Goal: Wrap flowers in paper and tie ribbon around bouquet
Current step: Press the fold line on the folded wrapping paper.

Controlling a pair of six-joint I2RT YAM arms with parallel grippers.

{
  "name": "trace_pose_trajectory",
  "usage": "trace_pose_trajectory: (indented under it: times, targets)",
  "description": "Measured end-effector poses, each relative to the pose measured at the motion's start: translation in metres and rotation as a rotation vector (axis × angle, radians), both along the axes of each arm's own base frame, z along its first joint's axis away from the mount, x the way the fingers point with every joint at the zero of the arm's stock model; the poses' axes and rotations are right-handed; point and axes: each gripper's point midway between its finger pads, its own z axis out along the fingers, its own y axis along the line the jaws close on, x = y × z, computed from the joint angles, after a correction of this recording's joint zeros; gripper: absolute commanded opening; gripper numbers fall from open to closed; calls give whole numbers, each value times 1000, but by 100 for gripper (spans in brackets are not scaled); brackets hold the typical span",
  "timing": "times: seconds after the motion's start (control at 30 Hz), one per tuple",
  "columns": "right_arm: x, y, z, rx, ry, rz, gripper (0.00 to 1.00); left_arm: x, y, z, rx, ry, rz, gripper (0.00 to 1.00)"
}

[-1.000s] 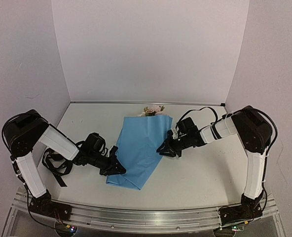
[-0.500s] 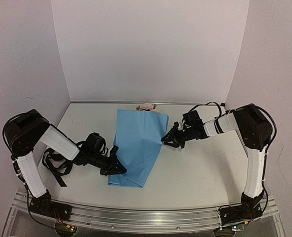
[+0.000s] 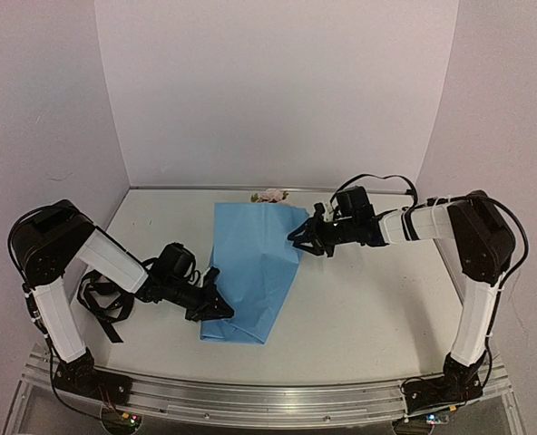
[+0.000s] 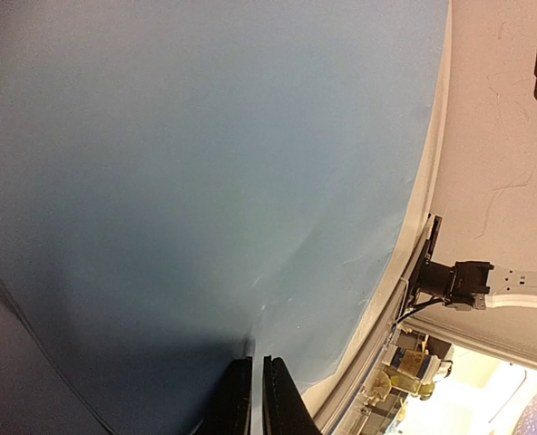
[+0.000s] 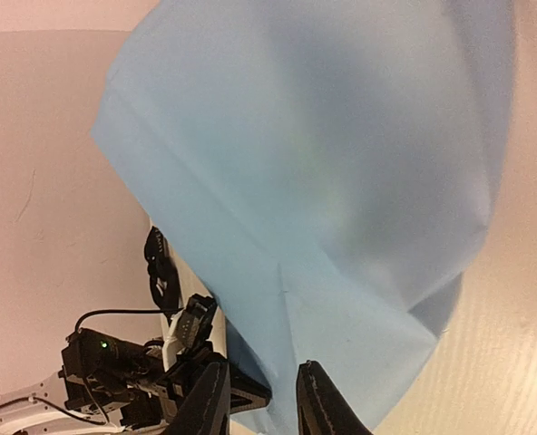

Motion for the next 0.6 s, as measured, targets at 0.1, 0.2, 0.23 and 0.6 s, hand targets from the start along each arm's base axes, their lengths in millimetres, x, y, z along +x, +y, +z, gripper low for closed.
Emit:
trace_pose_trajectory:
  times: [0.1, 0.2, 0.23, 0.6]
  targets:
    - [0, 14, 1, 17, 4, 22, 29, 0, 0, 0, -1, 0, 0, 8]
    - [5, 24, -13, 20, 24, 34, 29, 0, 0, 0, -2, 1, -2, 8]
    - [7, 25, -19, 18, 37, 34, 29, 0, 0, 0, -2, 1, -3, 8]
    - [31, 6, -80, 2, 149, -31, 28, 1, -1, 0, -3, 3, -4, 7]
